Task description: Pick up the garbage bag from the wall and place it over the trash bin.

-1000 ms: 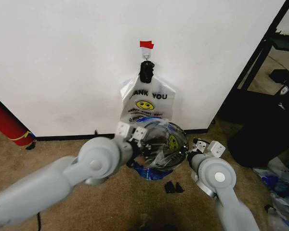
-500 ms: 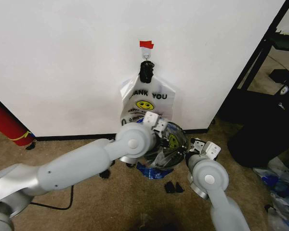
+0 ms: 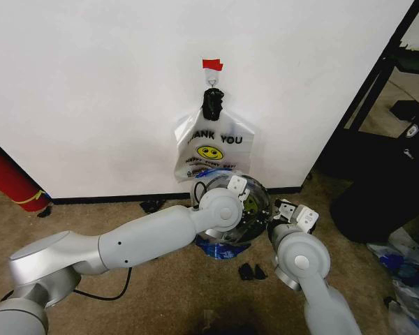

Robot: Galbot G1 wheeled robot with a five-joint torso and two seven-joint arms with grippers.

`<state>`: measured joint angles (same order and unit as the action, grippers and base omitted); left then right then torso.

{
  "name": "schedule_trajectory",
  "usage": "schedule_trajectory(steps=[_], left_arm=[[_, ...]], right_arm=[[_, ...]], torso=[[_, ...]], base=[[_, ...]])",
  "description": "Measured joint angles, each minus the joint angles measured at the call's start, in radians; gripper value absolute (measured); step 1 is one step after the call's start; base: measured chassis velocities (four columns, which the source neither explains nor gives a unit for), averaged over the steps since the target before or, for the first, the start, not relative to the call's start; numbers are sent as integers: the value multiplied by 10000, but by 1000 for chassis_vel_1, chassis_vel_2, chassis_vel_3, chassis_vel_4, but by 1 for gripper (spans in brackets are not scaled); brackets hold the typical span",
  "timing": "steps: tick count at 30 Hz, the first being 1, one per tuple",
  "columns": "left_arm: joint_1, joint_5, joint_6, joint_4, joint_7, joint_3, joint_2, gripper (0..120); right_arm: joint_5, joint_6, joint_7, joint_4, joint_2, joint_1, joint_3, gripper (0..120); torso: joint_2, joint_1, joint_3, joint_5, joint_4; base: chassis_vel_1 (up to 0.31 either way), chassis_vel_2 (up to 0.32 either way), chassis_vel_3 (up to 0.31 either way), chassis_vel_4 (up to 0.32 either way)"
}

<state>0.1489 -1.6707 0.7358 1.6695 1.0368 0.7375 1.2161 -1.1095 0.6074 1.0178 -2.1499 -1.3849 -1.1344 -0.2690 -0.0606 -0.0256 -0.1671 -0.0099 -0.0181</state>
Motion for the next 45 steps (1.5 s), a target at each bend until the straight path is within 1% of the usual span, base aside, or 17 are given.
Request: schedule_trajectory(steps=[6, 8, 12, 14, 20, 28, 30, 31, 34, 35, 38, 41, 45], left_arm=[[-3, 517, -2, -1086, -215, 331, 357, 0], [3, 560, -2, -1175, -243, 367, 382, 0], [108, 806, -2, -1647, -418, 515, 551, 0], [121, 835, -2, -1689, -438, 536, 569, 0], [253, 1278, -2, -2203, -688, 666, 689, 0], [459, 1386, -3, -2206, -764, 568, 672, 0], [567, 1366, -3, -1999, -751, 360, 620, 0], [590, 1246, -3, -1653, -736, 158, 508, 0], [495, 1058, -10, -997, -969, -65, 231, 0], [495, 1058, -10, -997, -969, -65, 231, 0], [319, 767, -10, -210, -1065, -318, -49, 0], [190, 721, -48, 425, -1031, -395, -291, 0], [92, 941, -154, 729, -917, -470, -384, 0]], right_arm=[[-111, 7, 47, -67, -54, -33, 98, 0], [-150, 8, 68, -86, -52, -38, 99, 0], [-234, 7, 142, -154, -21, -61, 93, 0], [-239, 8, 149, -163, -18, -63, 92, 0], [-305, 33, 180, -298, -8, -96, 68, 0], [-431, 36, 219, -338, 21, -130, -15, 0], [-439, 39, 221, -302, 33, -127, -28, 0], [-436, 40, 221, -199, 35, -108, -56, 0], [-543, 35, 283, -58, 1, -46, -110, 0], [-543, 35, 283, -58, 1, -46, -110, 0], [-673, 3, 394, 90, -69, -23, -129, 0], [-663, -2, 402, 106, -76, -29, -133, 0], [-610, -3, 401, 112, -70, -3, -132, 0]], torso=[[-1, 0, 0, 0, 1], [-1, 0, 0, 0, 1], [-1, 0, 0, 0, 0], [-1, 0, 0, -1, 0], [-1, 0, 0, -1, 0], [-1, 0, 0, -3, 0], [-1, 0, 0, -4, 0], [-1, 0, 0, -3, 0], [-1, 0, 0, -3, 0], [-1, 0, 0, -3, 0], [-1, 0, 0, -3, 0], [-1, 1, 1, -2, 0], [-1, 0, 0, -3, 1]], base=[[0, 0, 0, 0], [0, 0, 0, 0], [0, 0, 0, 0], [0, 0, 0, 0], [0, 0, 0, 0], [0, 0, 0, 0], [0, 0, 0, 0], [0, 0, 0, 0], [0, 0, 0, 0], [0, 0, 0, 0], [0, 0, 0, 0], [0, 0, 0, 0], [0, 0, 0, 0]])
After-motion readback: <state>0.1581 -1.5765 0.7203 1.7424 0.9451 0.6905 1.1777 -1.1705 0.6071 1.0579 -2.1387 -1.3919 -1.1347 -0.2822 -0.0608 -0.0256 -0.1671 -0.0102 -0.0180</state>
